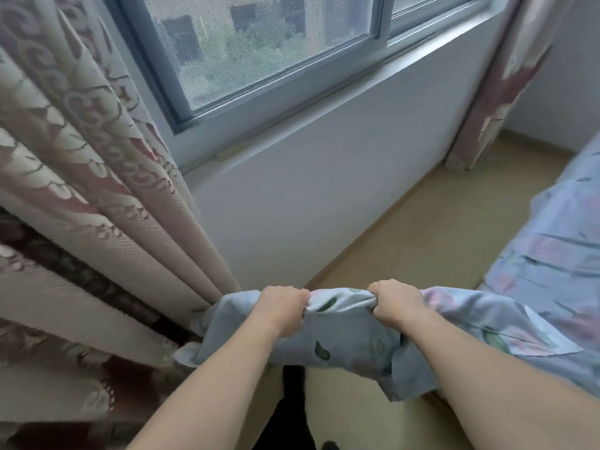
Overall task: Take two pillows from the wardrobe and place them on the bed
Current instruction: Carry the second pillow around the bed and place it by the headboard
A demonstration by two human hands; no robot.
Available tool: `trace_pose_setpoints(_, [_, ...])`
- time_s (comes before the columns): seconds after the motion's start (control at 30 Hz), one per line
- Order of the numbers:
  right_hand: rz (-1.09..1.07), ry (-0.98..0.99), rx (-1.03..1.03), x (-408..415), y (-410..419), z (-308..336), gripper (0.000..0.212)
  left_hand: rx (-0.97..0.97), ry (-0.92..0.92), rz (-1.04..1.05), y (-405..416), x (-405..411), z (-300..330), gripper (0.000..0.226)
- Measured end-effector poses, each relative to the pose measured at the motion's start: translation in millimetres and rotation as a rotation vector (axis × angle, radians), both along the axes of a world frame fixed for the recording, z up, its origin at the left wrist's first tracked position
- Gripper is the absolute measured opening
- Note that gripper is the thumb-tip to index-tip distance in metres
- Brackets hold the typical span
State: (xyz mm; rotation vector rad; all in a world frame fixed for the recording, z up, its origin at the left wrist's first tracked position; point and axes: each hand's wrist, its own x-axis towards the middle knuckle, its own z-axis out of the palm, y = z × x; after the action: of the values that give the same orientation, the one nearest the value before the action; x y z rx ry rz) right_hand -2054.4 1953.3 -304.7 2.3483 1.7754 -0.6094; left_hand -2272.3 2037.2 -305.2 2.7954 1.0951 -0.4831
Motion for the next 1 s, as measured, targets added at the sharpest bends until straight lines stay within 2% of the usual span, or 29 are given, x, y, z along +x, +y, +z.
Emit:
trace_pose_setpoints(0.6, [-0.421,0.018,-0.008,101,129,-3,0.013,0.031,-0.043,-0.395,203,147,8,0.010])
trace_pose_setpoints(0.73, [-0.489,0.007,-0.019,128,146,-1,0.018,0.040,-0.069,-0.470,234,186,7,0.009])
trace_pose_setpoints(1.0, [-0.574,0.013,-0.035,207,177,-10,0.017,0.030,-0.045,-0.548,276,278,-2,0.013])
